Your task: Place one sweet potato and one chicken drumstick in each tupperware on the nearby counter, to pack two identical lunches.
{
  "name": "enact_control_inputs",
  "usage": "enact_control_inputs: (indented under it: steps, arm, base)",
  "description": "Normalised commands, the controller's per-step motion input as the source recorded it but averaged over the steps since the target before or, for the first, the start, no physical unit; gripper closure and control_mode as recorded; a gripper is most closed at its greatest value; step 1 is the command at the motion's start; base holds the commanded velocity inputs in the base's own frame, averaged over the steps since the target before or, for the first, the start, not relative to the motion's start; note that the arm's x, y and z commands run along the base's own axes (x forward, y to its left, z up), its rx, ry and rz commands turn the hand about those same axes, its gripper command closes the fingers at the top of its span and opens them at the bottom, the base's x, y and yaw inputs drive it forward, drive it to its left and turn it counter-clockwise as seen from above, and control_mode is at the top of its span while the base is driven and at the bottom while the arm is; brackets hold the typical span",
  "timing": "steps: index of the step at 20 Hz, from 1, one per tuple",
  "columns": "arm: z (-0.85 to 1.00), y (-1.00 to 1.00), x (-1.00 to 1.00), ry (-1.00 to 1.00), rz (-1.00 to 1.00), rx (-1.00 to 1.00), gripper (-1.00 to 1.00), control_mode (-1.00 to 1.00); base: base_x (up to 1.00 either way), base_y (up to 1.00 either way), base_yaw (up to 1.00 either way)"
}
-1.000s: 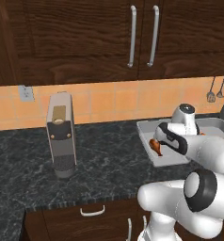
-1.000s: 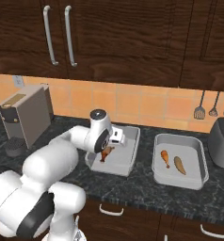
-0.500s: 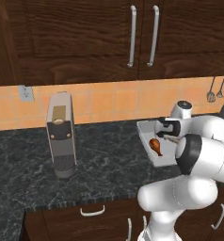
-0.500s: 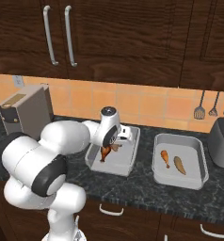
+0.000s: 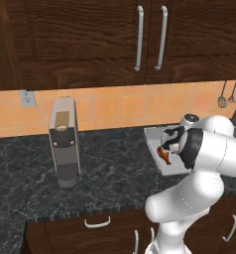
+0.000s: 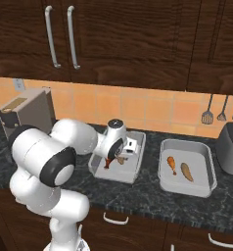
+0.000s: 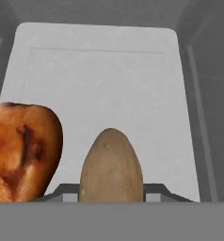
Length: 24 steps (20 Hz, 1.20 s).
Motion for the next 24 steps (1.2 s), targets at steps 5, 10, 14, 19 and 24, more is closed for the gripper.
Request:
enact_control_inputs:
  steps: [5,10,14,19,24]
  arm:
    - [-0.38,0.0,0.12,0.01,0.0,0.0,1.0,-1.0]
    - [-0.18,0.0,0.02,0.0,0.0,0.0,-1.0,-1.0]
    - [0.0,0.0,0.0,0.0,0.0,0.0,-1.0,-1.0]
    - [0.32,0.0,-0.16,-0.11,0.0,0.0,-1.0,-1.0]
    - [0.56,0.08,-0.34,-0.06,0.0,0.0,-1.0,-1.0]
  base:
    - [0.0,0.0,0.0]
    - [0.0,0.0,0.0]
    - [0.0,0.0,0.0]
    - [0.0,0.0,0.0]
    - [0.0,0.0,0.0]
